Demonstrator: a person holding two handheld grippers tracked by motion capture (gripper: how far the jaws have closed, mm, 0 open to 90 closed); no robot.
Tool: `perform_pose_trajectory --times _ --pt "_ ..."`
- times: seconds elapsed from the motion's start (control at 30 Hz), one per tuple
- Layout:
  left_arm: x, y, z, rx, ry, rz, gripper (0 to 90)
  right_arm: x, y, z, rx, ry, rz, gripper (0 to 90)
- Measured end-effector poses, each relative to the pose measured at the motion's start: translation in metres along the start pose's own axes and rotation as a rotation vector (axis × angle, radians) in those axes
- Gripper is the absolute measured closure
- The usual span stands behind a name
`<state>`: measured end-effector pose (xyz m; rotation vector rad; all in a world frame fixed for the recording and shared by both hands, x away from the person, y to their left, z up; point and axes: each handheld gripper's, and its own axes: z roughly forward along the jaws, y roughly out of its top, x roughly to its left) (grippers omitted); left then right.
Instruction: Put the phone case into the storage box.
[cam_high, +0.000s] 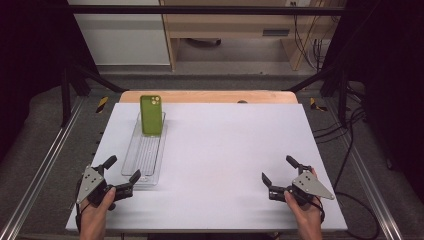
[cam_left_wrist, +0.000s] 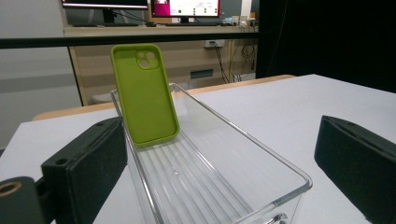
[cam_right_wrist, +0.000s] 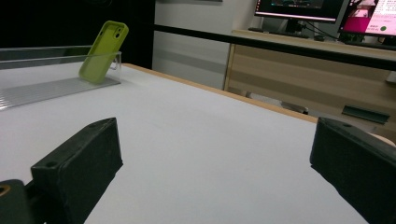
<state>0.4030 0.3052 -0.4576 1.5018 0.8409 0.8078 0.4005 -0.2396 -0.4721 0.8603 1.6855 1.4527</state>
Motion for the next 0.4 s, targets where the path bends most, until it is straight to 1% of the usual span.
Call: perform_pose_trajectory --times 0.07,0.13,0.17,0.3,0.4 --pt "0.000 0.001 -0.001 -0.013 0.002 -0.005 2.3 -0.001 -0.001 0.001 0.001 -0.003 -0.001 2.1" --pt "0.001 0.001 -0.001 -0.025 0.005 -0.002 2.3 -0.002 -0.001 0.002 0.000 -0.008 0.000 2.1" --pt "0.002 0.001 -0.001 -0.027 0.007 -0.010 2.3 -0.002 -0.001 0.002 0.001 -0.010 0.000 2.1" --pt "0.003 0.000 -0.001 -0.025 0.010 -0.010 2.3 -0.005 -0.005 0.008 0.018 -0.012 0.008 2.1" --pt "0.004 0.001 -0.001 -0.028 0.013 -0.002 2.3 -0.006 -0.006 0.011 0.036 -0.013 0.022 2.4"
